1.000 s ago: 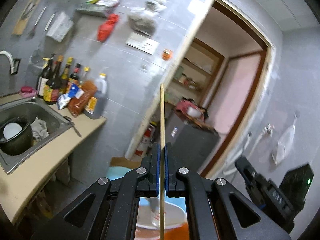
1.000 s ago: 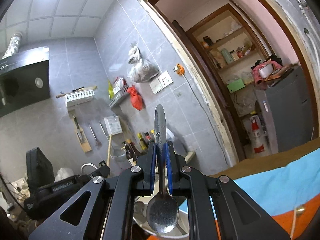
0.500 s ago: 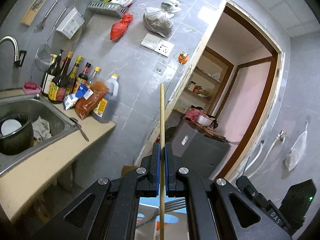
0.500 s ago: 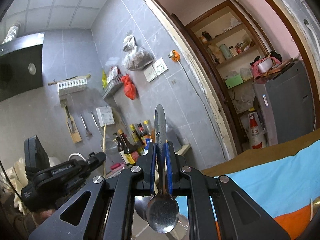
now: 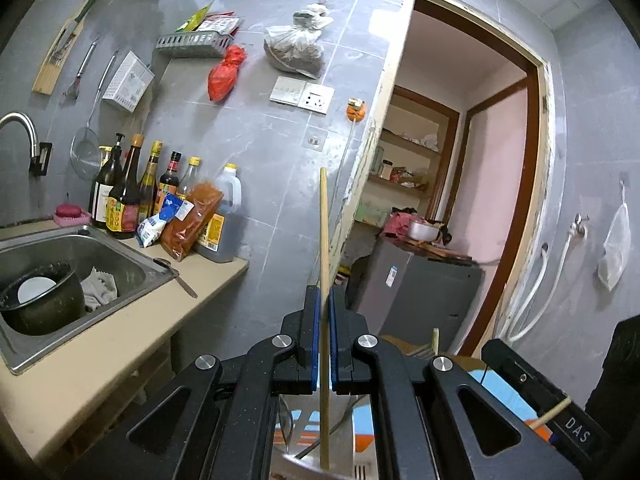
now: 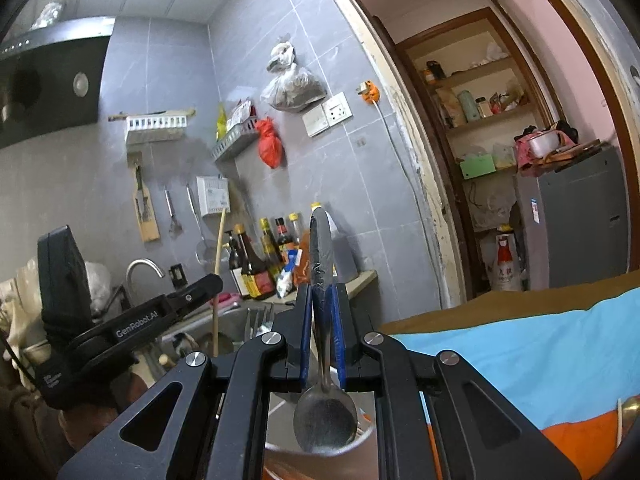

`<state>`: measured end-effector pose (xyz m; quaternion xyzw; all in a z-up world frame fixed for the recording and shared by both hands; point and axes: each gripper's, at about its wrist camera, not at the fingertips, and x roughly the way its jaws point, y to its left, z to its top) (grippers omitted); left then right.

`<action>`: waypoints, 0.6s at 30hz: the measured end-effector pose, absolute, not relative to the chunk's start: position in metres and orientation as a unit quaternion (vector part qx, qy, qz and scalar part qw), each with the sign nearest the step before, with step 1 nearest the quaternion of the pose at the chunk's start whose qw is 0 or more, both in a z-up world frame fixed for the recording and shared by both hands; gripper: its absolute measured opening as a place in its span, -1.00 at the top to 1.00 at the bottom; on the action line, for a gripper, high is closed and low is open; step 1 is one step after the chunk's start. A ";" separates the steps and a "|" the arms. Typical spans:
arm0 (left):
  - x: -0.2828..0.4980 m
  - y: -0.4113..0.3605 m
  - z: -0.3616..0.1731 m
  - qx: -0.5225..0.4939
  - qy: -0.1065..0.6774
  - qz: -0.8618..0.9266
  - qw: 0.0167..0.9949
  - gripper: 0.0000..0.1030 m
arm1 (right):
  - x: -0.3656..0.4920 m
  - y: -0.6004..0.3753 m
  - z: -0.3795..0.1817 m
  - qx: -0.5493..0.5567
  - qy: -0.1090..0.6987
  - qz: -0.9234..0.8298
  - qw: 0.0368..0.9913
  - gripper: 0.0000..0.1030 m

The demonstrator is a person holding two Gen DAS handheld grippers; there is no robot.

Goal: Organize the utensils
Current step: 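Carry chopstick and silver spoon over the white caddy and open both tools to drop them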

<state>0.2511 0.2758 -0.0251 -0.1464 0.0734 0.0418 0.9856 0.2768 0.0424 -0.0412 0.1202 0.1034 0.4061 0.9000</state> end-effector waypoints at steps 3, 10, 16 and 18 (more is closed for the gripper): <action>0.249 0.277 -0.028 -0.152 0.084 0.040 0.984 0.96 | 0.276 0.042 -0.041 0.117 0.111 0.404 0.901 0.79; 0.244 0.276 -0.026 -0.149 0.121 0.021 0.981 0.94 | 0.272 0.038 -0.036 0.118 0.124 0.402 0.900 0.50; 0.240 0.276 -0.017 -0.168 0.148 0.004 0.975 0.54 | 0.266 0.026 -0.020 0.127 0.123 0.387 0.905 0.38; 0.237 0.273 -0.010 -0.172 0.148 0.004 0.974 0.42 | 0.263 0.018 -0.012 0.133 0.122 0.376 0.909 0.05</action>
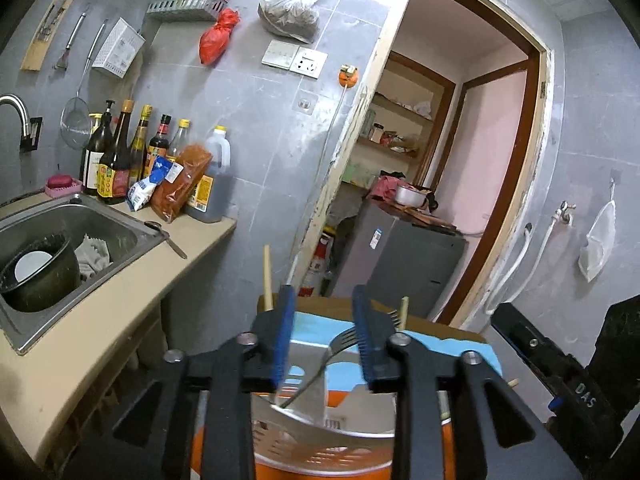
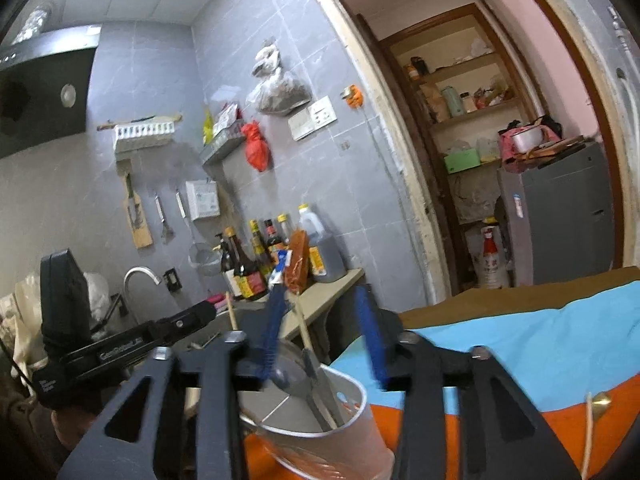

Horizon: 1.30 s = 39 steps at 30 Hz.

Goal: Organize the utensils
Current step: 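Carry chopstick and silver spoon over the white caddy and open both tools to drop them, then move both tools back toward the last chopstick and gold spoon on the cloth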

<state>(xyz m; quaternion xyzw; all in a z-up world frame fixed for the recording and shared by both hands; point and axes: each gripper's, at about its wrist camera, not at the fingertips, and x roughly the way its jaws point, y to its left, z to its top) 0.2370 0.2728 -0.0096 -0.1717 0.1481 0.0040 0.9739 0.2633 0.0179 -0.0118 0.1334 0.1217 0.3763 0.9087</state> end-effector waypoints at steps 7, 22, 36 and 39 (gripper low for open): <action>0.231 0.242 0.026 -0.155 0.138 0.007 0.978 -0.37 | 0.254 -0.023 0.021 0.146 0.108 0.326 0.928 -0.65; 0.229 0.119 0.049 -0.058 0.117 -0.023 0.991 -0.88 | 0.224 -0.132 0.049 0.106 0.099 0.233 0.962 -1.00; 0.246 0.024 -0.010 -0.036 0.221 -0.100 0.969 -0.88 | 0.220 -0.229 0.001 0.096 0.170 0.145 0.970 -1.00; 0.255 0.011 -0.029 -0.034 0.257 -0.106 0.960 -0.88 | 0.225 -0.241 -0.016 0.103 0.192 0.138 0.966 -1.00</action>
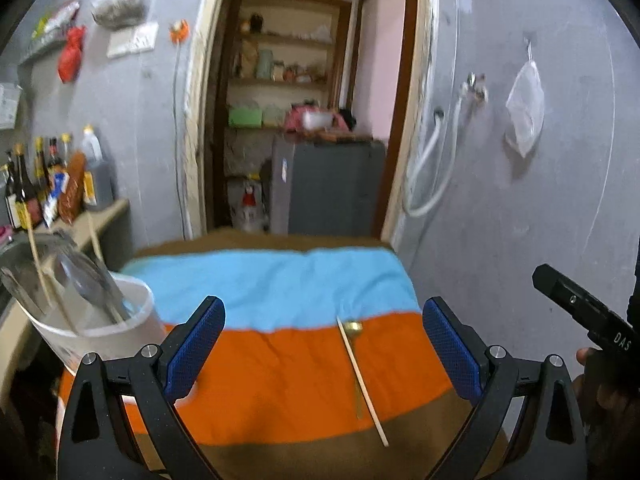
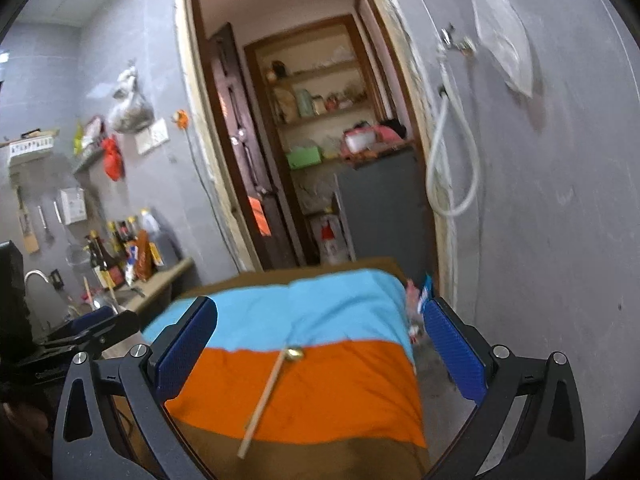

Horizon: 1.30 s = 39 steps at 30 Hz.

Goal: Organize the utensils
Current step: 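Move both tools back toward the last chopstick and gold spoon on the cloth, then close the left tool on the last chopstick while the right tool grasps the gold spoon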

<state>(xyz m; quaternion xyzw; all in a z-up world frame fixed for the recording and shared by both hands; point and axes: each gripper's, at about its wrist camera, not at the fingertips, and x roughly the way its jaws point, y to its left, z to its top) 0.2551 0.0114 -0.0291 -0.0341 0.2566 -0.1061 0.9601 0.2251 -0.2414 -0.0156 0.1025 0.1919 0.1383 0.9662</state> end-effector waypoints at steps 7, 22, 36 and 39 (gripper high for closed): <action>0.286 -0.001 -0.075 -0.048 0.350 -0.104 0.930 -0.88 | 0.243 -0.254 -0.056 0.107 0.252 0.140 0.951 -1.00; 0.357 -0.021 -0.144 -0.054 0.481 -0.130 0.865 -0.29 | 0.286 -0.255 -0.101 0.102 0.333 0.166 0.922 -0.70; 0.383 -0.022 -0.157 -0.049 0.501 -0.122 0.855 0.61 | 0.304 -0.248 -0.111 0.107 0.354 0.177 0.912 -0.70; 0.389 -0.028 -0.159 -0.031 0.508 -0.121 0.852 0.61 | 0.307 -0.246 -0.112 0.107 0.357 0.177 0.911 -0.70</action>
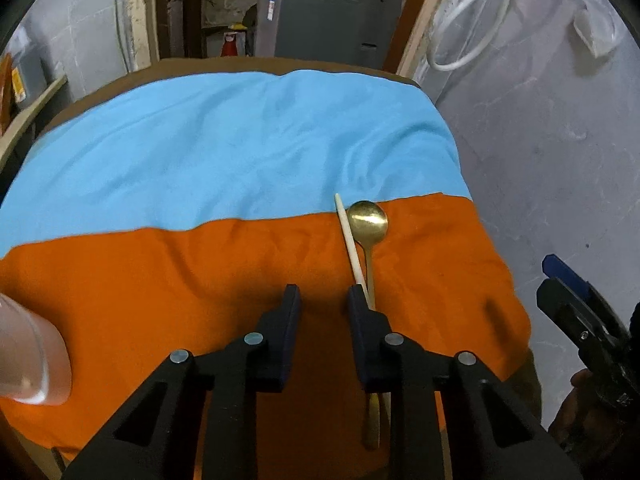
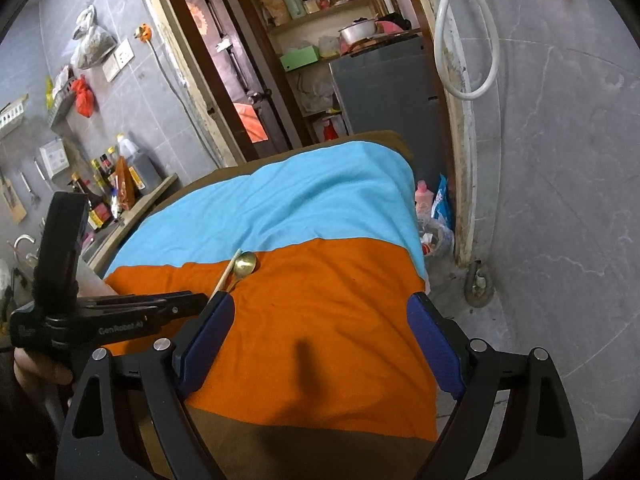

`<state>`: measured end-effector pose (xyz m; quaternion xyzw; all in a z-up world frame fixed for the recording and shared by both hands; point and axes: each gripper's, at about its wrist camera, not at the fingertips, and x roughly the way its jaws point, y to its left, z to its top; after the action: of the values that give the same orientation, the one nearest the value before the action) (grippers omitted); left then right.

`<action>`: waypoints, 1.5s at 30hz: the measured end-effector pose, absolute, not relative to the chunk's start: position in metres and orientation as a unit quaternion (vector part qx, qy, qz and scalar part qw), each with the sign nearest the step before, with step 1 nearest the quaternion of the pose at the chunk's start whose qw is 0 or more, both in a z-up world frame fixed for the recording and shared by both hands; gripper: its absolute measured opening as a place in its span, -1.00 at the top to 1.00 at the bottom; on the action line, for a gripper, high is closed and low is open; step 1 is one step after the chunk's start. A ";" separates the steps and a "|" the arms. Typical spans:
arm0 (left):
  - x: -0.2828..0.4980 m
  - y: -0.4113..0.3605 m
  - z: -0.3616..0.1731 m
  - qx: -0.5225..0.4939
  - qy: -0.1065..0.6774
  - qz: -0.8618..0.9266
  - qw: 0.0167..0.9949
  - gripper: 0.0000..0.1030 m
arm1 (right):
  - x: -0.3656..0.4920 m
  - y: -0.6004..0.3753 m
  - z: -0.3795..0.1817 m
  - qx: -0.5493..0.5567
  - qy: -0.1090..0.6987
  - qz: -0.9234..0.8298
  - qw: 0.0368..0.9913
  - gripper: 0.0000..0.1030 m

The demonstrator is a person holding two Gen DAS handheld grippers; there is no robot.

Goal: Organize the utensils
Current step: 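Close the left tool on the last chopstick while the right tool grasps the gold spoon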

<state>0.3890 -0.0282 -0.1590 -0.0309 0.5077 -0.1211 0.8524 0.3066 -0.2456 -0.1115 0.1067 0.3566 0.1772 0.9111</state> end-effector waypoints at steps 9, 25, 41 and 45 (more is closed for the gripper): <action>0.395 -0.012 -0.149 -0.105 0.488 -0.138 0.856 0.60 | 0.310 -0.243 -0.113 0.110 0.361 0.173 0.910 -0.71; 0.414 -0.036 -0.159 -0.022 0.530 -0.135 0.837 0.72 | 0.316 -0.237 -0.113 0.111 0.364 0.173 0.909 -0.70; 0.393 -0.015 -0.162 -0.002 0.531 -0.147 0.834 0.90 | 0.345 -0.191 -0.130 0.093 0.437 0.237 0.863 0.02; 0.380 -0.005 -0.161 -0.001 0.533 -0.142 0.834 0.90 | 0.356 -0.180 -0.131 0.095 0.448 0.257 0.851 0.32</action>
<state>0.3802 -0.0046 -0.1608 -0.0007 0.5334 -0.1424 0.8338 0.3561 -0.1797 -0.1314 0.0946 0.4482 0.2574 0.8508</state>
